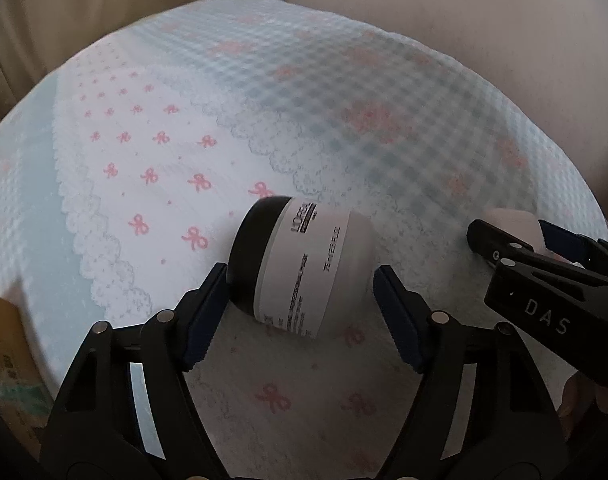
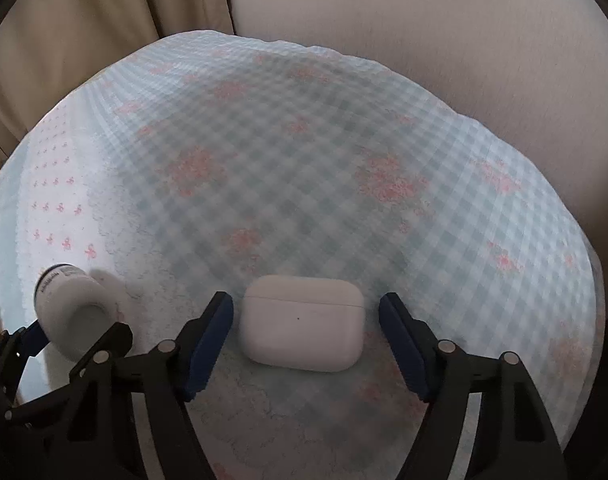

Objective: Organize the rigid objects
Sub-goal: 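Grasp the black-lidded jar with the left tool while the right tool grasps the white earbud case, then lift the jar and earbud case and carry both over the cardboard box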

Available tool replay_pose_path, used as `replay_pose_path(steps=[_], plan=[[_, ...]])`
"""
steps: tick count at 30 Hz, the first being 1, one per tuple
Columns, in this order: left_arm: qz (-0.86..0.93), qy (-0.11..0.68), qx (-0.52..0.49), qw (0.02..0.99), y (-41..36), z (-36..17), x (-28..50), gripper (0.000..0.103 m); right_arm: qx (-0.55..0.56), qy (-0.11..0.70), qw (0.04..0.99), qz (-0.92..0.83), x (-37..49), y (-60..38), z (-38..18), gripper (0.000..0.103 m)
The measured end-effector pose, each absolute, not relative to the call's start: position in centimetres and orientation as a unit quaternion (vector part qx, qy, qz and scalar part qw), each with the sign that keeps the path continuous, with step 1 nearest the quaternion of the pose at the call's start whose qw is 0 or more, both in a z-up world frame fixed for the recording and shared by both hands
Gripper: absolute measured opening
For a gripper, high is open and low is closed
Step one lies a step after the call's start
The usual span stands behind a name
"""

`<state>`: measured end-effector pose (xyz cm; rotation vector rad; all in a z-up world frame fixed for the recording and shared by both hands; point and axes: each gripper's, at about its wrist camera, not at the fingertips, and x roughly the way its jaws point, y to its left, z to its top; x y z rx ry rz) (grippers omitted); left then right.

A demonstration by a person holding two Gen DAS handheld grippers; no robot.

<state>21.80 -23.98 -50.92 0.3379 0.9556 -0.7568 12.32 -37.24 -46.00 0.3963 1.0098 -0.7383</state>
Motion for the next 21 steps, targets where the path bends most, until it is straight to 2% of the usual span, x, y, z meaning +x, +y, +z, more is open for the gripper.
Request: replay_pose_path(steps=[2, 3, 5, 14, 19, 21], plan=[[-0.356, 0.440, 0.165, 0.807, -24.3, -50.8, 21.9, 0.056, 0.174, 0.468, 0.793, -0.349, 12.5, -37.3, -46.4, 0.063], [-0.355, 0.439, 0.173, 0.807, -24.4, -50.9, 21.9, 0.054, 0.171, 0.468, 0.793, -0.351, 12.5, -37.3, -46.4, 0.062], [-0.356, 0.434, 0.183, 0.807, -24.7, -50.7, 22.0, 0.054, 0.166, 0.467, 0.794, -0.352, 12.7, -37.1, -46.4, 0.057], [-0.349, 0.441, 0.178, 0.808, -24.6, -49.9, 22.0, 0.053, 0.171, 0.466, 0.795, -0.349, 12.9, -37.1, -45.6, 0.057], [-0.340, 0.439, 0.169, 0.814, -23.9, -47.5, 21.6, 0.045, 0.172, 0.454, 0.806, -0.338, 12.7, -37.2, -43.1, 0.057], [-0.337, 0.441, 0.158, 0.817, -23.5, -46.0, 21.5, 0.045, 0.169, 0.449, 0.813, -0.331, 12.8, -37.2, -41.3, 0.057]])
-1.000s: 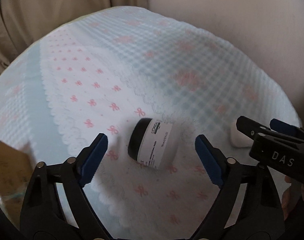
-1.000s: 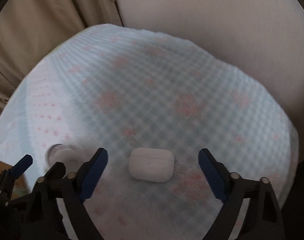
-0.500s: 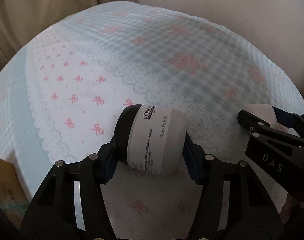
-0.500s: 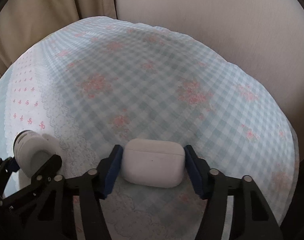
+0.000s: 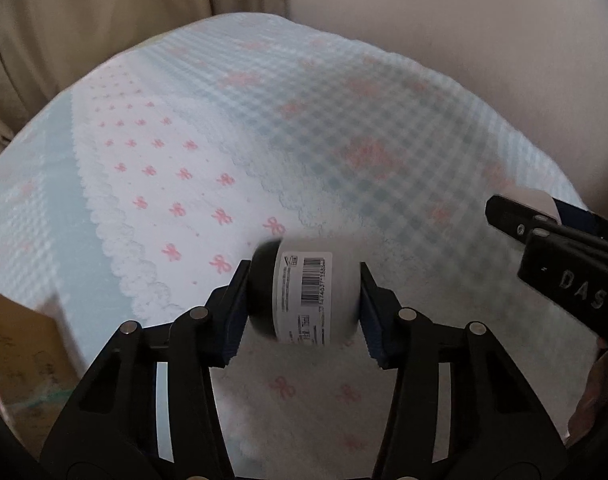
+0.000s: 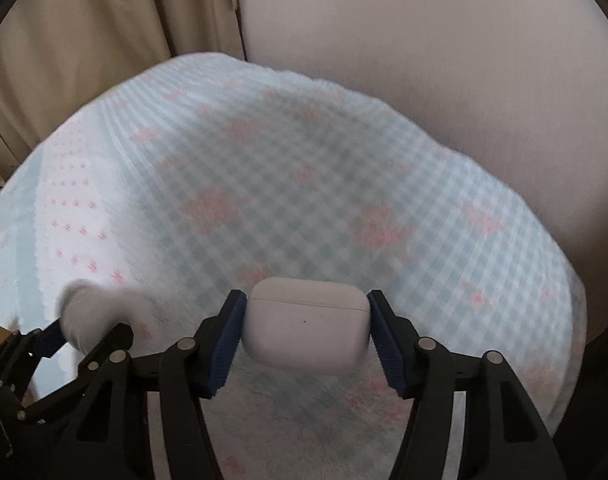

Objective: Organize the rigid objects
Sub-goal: 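Lift the jar and earbud case and carry both over the cardboard box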

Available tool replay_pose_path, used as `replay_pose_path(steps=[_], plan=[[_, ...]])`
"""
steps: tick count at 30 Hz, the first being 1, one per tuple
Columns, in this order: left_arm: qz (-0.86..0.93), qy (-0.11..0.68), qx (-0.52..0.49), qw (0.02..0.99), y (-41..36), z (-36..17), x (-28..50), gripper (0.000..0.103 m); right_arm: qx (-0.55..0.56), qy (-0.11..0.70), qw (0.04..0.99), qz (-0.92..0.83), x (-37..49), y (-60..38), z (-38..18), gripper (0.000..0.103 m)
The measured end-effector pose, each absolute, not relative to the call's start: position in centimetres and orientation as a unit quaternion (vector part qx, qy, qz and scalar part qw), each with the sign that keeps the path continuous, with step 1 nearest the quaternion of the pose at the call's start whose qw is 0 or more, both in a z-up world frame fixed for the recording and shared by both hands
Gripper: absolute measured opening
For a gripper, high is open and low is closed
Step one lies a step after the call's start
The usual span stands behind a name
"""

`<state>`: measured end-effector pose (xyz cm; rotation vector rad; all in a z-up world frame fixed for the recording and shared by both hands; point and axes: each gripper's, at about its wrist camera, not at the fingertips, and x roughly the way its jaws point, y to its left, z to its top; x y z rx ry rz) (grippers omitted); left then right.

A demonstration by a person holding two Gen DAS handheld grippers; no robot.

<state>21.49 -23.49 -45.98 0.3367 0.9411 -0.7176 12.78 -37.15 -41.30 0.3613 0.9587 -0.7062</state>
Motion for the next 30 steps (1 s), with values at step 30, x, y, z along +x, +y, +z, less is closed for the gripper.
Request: replay_pose_path(steps=[30], plan=[[-0.067, 0.401, -0.004, 0.914, 4.4, -17.7, 16.8, 0.046, 0.078, 0.411, 0.908, 0.030, 17.0, -20.7, -12.8, 0.057]])
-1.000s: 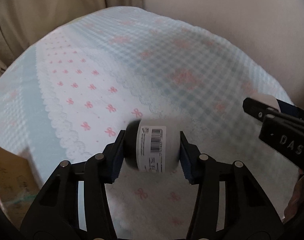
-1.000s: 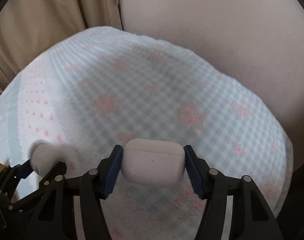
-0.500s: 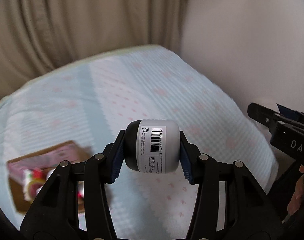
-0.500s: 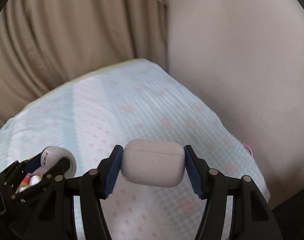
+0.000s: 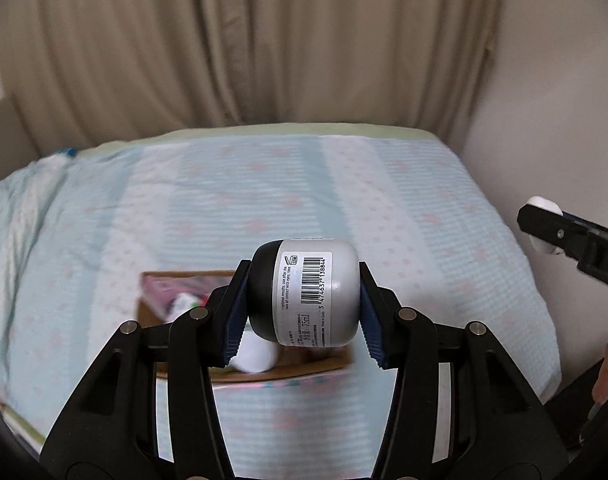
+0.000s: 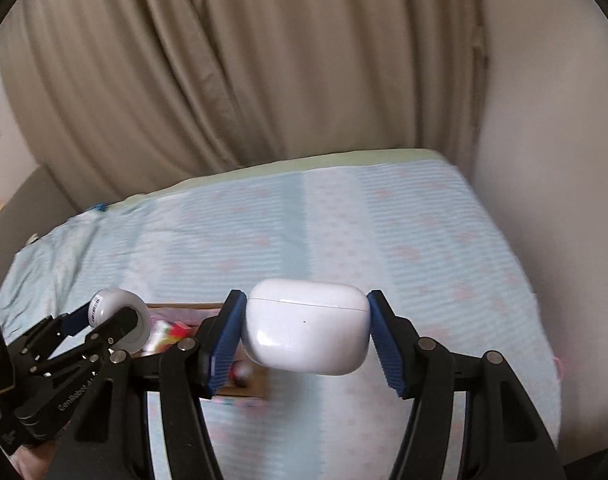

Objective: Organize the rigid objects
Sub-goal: 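Lift the jar and earbud case and carry both over the cardboard box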

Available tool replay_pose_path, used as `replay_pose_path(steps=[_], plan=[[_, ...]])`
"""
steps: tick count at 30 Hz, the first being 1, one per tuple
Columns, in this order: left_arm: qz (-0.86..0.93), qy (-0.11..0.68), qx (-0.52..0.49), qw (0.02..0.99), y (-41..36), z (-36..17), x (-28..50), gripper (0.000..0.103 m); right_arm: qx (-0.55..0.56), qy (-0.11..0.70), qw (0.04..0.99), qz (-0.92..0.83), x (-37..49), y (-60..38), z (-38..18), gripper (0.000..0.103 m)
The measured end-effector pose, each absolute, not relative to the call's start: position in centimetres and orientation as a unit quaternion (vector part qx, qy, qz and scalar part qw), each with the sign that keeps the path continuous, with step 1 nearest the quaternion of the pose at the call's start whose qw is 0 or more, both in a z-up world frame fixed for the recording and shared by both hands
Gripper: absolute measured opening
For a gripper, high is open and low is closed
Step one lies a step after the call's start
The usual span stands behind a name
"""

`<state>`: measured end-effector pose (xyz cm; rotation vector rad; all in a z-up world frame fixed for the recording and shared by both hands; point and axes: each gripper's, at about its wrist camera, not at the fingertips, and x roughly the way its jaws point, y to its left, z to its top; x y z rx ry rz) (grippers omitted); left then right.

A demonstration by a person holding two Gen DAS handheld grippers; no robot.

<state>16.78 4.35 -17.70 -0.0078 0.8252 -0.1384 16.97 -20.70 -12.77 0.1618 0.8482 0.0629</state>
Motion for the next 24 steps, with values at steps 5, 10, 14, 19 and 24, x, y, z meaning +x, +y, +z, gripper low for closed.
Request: replay_pose_path(steps=[5, 10, 14, 19, 24], plan=[[-0.050, 0.423, 0.004, 0.905, 11.1, -19.0, 17.9, 0.046, 0.080, 0.430, 0.898, 0.056, 19.5, -15.0, -13.4, 0.057], [-0.043, 0.450, 0.011, 0.892, 16.6, -22.0, 19.4, 0.046, 0.083, 0.452, 0.886, 0.066, 22.4, -9.3, -15.8, 0.057], [-0.043, 0.476, 0.015, 0.878, 19.2, -25.4, 21.3, 0.046, 0.092, 0.476, 0.872, 0.073, 24.6, -5.4, -18.9, 0.057], [-0.046, 0.515, 0.014, 0.856, 21.1, -30.2, 22.4, 0.045, 0.085, 0.510, 0.852, 0.085, 27.1, -1.6, -23.2, 0.057], [-0.044, 0.542, 0.011, 0.839, 21.2, -34.4, 22.7, 0.046, 0.074, 0.541, 0.831, 0.104, 29.5, 1.0, -28.2, 0.057]])
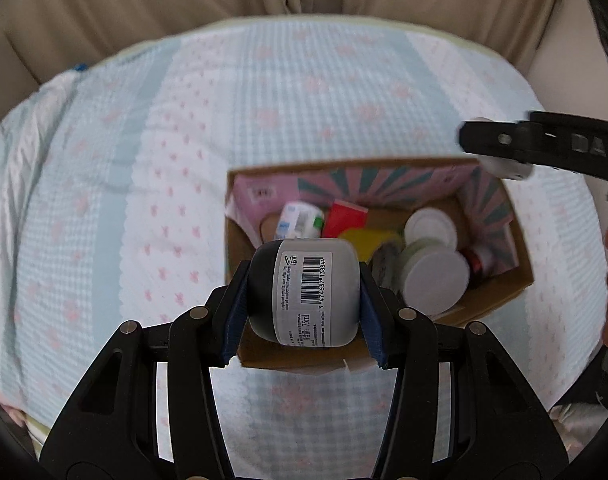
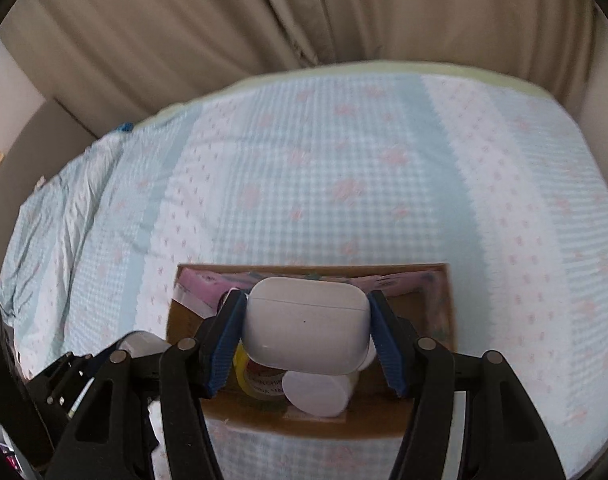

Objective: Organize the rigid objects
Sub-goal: 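Lift the jar and earbud case and carry both over the cardboard box, then release the jar and earbud case into the box and withdraw both tools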

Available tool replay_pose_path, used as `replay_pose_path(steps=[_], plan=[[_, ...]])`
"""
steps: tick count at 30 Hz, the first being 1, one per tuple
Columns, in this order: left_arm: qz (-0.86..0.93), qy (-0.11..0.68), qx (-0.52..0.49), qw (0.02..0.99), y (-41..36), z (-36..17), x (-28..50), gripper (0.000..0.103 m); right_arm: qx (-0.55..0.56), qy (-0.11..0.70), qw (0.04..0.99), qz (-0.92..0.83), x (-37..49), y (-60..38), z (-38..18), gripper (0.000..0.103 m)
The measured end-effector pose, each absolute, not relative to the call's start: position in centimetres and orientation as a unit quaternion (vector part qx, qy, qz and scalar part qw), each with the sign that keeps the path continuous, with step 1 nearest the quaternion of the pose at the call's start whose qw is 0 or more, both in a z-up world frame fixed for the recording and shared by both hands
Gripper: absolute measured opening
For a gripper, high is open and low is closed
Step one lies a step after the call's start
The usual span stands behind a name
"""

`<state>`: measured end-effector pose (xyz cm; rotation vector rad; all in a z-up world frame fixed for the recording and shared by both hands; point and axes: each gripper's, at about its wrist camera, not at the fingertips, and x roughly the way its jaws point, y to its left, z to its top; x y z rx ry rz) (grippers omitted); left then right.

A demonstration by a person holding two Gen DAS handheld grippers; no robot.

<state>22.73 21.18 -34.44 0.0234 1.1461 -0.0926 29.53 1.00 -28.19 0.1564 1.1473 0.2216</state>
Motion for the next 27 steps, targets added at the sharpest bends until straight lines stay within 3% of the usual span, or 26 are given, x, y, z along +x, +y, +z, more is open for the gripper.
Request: replay_pose_path(steps=[8, 16, 17, 19, 20, 21, 27], plan=[[-0.039, 0.571, 0.020, 0.819, 21.0, -38.7, 23.7, 0.046, 0.074, 0.586, 0.799, 0.111, 32.1, 2.3, -35.8, 0.057], [-0.045, 0.590, 0.028, 0.806, 20.7, -40.0, 23.9, 0.047, 0.093, 0.608, 0.781, 0.106, 33.2, 1.9, -38.5, 0.057], [-0.050, 0.592, 0.025, 0.804, 20.6, -40.0, 23.8, 0.050, 0.097, 0.613, 0.777, 0.105, 33.4, 1.9, -38.7, 0.057], [-0.057, 0.588, 0.028, 0.807, 20.3, -39.6, 23.6, 0.102, 0.105, 0.617, 0.773, 0.102, 33.6, 1.7, -38.8, 0.072], [-0.061, 0.580, 0.029, 0.812, 20.2, -39.3, 23.5, 0.103, 0.105, 0.614, 0.777, 0.096, 33.6, 1.6, -38.6, 0.092], [-0.067, 0.575, 0.031, 0.815, 20.0, -38.9, 23.4, 0.103, 0.105, 0.609, 0.780, 0.095, 33.5, 1.5, -38.3, 0.102], [-0.084, 0.563, 0.031, 0.822, 19.8, -37.8, 23.3, 0.103, 0.092, 0.603, 0.790, 0.070, 32.3, 0.2, -36.5, 0.103]])
